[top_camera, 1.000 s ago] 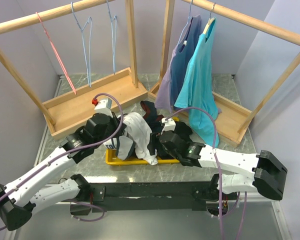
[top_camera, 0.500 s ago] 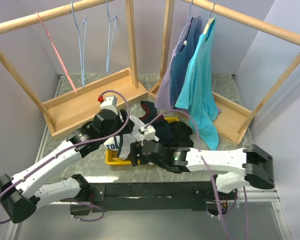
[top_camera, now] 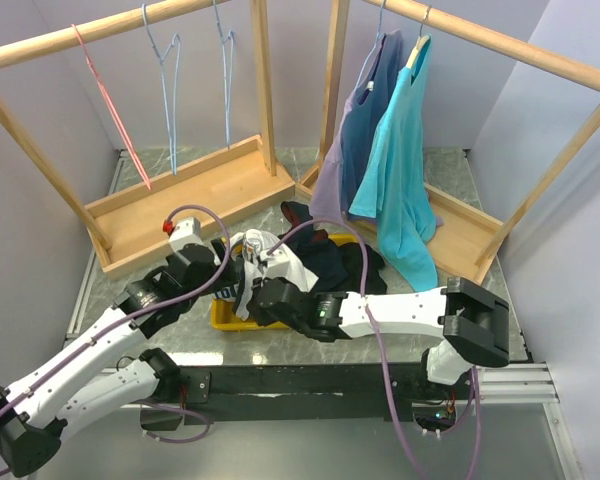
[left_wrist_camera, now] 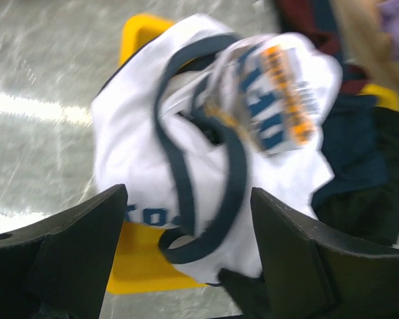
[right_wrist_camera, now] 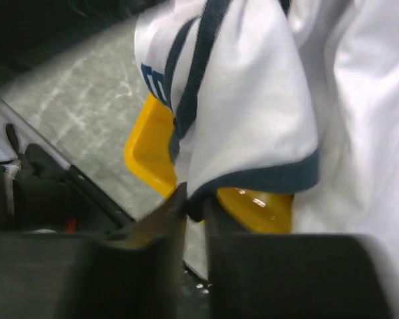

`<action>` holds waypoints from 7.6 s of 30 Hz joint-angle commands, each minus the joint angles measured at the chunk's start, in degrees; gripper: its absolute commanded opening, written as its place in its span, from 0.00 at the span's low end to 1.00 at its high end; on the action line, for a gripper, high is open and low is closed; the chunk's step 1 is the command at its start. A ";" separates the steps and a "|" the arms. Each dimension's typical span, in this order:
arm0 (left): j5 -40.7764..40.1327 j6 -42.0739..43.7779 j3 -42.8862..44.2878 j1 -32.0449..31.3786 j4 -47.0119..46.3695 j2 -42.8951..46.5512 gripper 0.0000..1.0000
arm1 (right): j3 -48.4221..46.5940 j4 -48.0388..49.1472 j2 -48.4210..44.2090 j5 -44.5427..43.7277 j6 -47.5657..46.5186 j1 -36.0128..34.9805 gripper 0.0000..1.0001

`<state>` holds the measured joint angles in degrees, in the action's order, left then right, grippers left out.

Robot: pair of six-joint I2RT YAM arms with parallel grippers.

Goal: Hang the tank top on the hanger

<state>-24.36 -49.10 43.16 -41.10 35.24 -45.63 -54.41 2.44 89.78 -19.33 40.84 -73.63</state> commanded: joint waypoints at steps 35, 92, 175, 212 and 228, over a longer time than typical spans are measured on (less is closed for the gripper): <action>9.86 -1.17 -4.84 8.32 -19.69 -14.75 0.56 | 9.50 -26.87 -36.34 -18.64 1.17 16.32 0.00; 15.83 22.65 82.09 8.23 -21.27 -25.91 0.01 | -78.48 -14.30 -10.32 -3.60 -33.19 23.35 0.00; -11.32 39.70 77.96 10.96 -7.11 -52.28 0.49 | 10.29 -14.57 -31.42 8.43 -3.05 23.26 0.03; -0.52 42.69 64.52 13.86 -14.59 -36.13 0.01 | 9.68 -14.74 -30.71 8.26 -4.28 23.18 0.03; 18.02 45.40 39.29 11.66 -4.31 -12.48 0.01 | 11.78 -20.28 -34.49 2.46 -5.16 23.18 0.04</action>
<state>-13.21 -6.42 85.43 -28.49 29.15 -63.92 -42.46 -16.05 58.41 -13.34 36.42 -50.59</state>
